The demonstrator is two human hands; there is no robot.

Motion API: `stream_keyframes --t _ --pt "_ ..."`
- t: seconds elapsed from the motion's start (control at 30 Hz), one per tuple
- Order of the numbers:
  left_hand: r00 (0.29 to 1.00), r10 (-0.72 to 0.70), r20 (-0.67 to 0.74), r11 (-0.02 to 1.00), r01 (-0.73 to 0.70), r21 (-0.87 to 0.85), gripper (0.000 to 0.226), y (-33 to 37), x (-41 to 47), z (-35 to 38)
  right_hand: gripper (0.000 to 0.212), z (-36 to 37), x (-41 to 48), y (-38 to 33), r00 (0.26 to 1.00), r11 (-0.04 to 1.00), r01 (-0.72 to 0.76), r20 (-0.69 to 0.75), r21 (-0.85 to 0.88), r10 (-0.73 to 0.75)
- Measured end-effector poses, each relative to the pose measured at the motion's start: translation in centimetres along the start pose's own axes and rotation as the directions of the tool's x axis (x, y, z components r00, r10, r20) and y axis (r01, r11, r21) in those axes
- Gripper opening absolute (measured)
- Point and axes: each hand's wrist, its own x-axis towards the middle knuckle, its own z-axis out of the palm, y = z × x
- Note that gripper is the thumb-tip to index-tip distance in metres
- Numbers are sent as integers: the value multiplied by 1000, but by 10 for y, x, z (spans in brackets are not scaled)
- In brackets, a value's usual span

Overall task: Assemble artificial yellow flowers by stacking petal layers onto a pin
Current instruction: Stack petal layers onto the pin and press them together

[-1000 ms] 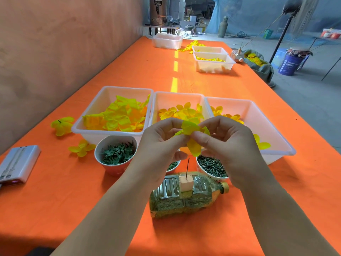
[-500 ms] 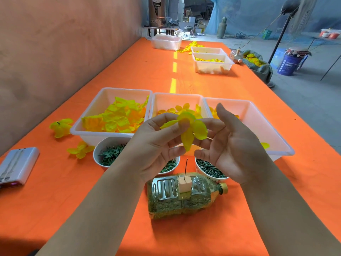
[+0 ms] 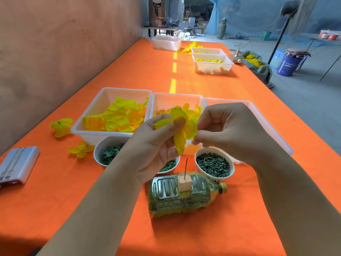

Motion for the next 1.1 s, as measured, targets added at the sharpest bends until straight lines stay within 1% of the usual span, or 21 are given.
stream_keyframes --t 0.03,0.1,0.2,0.23,0.33,0.4,0.47,0.57,0.7,0.77,0.83,1.1 --pt "1000 26 -15 1000 -26 -5 35 3 0 -3 17 -2 0 3 998 1000 -15 -60 -24 13" --pt "995 52 -87 999 -52 -4 33 8 -1 -9 17 -3 -4 10 990 998 -56 -131 20 59" --pt "962 105 -252 992 -84 94 27 4 -2 -22 21 10 -18 20 981 987 -99 -155 129 118" --pt "951 117 -286 988 -83 128 27 0 -4 -25 21 16 -24 22 978 983 -101 -164 151 126" --pt "937 67 -343 988 -16 152 34 -14 -12 -29 18 35 -38 27 973 975 -117 -176 187 151" --pt "948 -4 -317 984 60 167 31 -26 -18 -29 12 43 -44 32 968 981 -148 -183 125 170" --pt "962 -89 -258 978 133 158 31 -36 -24 -26 6 47 -47 36 963 979 -191 -180 78 202" --pt "962 -158 -224 976 186 110 29 -45 -28 -23 11 51 -49 37 959 976 -199 -186 87 212" --pt "963 -159 -219 979 181 88 27 -47 -28 -24 14 52 -49 37 950 976 -182 -235 120 206" --pt "963 -163 -213 981 181 70 28 -47 -28 -24 13 52 -48 38 956 978 -189 -211 89 204" --pt "964 -162 -209 983 177 53 30 -48 -28 -25 11 53 -48 38 960 976 -194 -185 96 209" --pt "971 -132 -200 989 141 34 33 -52 -27 -27 6 55 -45 39 939 962 -231 -224 149 260"
